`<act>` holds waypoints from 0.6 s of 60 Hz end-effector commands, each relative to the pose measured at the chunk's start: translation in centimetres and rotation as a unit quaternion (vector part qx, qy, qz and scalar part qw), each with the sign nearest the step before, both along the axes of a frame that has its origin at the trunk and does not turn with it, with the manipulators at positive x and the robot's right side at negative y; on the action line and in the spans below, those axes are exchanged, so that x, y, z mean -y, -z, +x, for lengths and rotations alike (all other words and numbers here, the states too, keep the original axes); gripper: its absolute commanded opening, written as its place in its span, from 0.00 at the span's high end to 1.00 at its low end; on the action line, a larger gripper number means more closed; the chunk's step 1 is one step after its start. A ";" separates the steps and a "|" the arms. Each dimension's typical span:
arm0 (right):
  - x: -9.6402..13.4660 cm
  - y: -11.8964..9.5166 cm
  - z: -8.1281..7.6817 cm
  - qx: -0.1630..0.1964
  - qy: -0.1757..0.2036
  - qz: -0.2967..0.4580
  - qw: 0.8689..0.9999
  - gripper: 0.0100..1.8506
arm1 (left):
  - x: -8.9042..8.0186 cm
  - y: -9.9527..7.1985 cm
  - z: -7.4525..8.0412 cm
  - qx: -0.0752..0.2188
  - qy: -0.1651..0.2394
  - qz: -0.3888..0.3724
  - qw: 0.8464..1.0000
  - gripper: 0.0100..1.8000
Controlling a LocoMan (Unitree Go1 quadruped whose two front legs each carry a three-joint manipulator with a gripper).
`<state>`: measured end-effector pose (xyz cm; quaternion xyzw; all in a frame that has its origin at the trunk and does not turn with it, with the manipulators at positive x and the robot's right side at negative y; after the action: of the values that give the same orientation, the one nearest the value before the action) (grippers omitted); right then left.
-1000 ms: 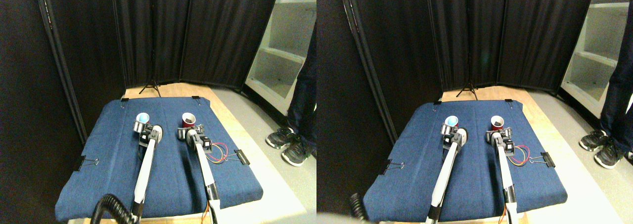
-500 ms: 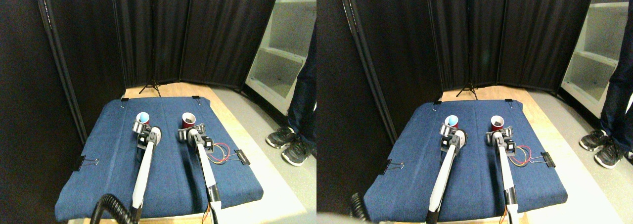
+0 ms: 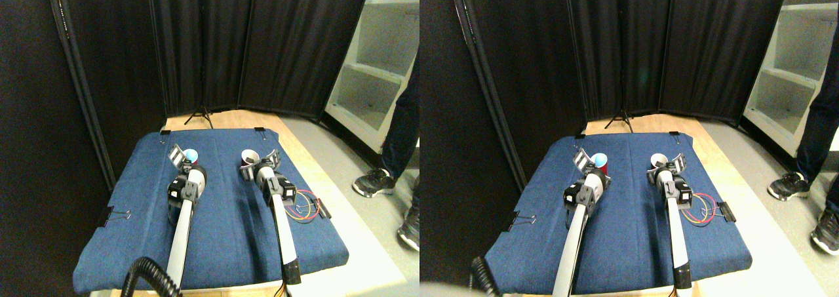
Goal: Pour (bimanual)
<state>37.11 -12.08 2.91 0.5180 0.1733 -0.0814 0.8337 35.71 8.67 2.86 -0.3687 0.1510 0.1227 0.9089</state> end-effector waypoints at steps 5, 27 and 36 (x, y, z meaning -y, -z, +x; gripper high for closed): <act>-1.1 -1.6 -0.5 0.044 -0.013 -0.009 0.999 0.47 | 0.9 -1.7 -0.5 0.050 0.052 0.050 0.996 0.54; -2.2 -3.6 -2.3 0.119 -0.079 -0.117 0.983 0.68 | 2.7 -4.0 -3.0 0.134 0.216 0.198 0.947 0.73; -2.4 -4.1 -2.9 0.143 -0.125 -0.163 0.968 0.69 | 3.6 -4.9 -4.5 0.148 0.283 0.260 0.911 0.73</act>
<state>34.43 -9.87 5.63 0.3689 0.1275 0.0414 0.9198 31.90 5.66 6.60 -0.0851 0.0958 -0.1361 0.9824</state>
